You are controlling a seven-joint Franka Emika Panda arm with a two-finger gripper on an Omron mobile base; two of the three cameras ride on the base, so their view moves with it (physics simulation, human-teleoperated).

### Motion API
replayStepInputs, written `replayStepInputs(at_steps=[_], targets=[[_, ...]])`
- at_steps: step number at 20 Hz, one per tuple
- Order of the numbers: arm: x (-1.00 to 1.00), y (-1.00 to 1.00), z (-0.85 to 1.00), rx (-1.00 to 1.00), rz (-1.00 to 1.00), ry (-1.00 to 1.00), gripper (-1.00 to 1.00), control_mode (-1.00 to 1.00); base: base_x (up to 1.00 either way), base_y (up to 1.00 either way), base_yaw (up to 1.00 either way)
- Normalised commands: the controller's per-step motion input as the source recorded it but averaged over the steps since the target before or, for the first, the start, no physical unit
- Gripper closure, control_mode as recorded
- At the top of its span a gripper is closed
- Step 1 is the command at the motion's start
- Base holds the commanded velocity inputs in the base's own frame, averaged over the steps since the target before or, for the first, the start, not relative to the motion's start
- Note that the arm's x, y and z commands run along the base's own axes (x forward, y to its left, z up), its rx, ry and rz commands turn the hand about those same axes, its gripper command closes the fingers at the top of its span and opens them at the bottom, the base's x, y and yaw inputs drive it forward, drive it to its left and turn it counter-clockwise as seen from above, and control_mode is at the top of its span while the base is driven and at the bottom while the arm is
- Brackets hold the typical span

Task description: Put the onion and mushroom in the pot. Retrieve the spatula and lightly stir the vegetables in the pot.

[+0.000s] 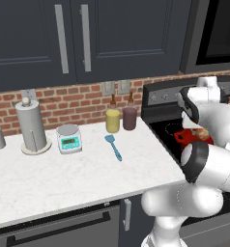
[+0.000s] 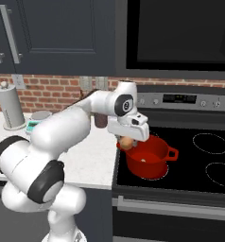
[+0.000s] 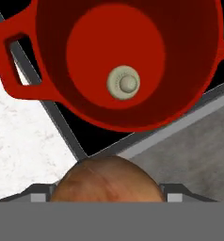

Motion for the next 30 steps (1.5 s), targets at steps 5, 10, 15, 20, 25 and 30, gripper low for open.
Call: replayStepInputs(at_steps=[5,10,15,20,25,30], targets=[[0.87,-0.48,-0.64,-0.01,-0.15,0.02,1.0,-1.0,0.0,0.0,0.0],[0.57,-0.18,-0.66,0.0,-0.06,0.0,1.0,-1.0,0.0,0.0,0.0],[0.09,-0.24,-0.37,0.0,-0.01,0.0,1.0,-1.0,0.0,0.0,0.0],[0.0,-0.31,-0.31,0.0,0.0,0.0,1.0,-1.0,0.0,0.0,0.0],[0.1,-0.04,-0.33,0.0,0.0,0.0,1.0,-1.0,0.0,0.0,0.0],[-0.31,0.0,-0.02,0.0,0.0,-0.01,1.0,-1.0,0.0,0.0,0.0]])
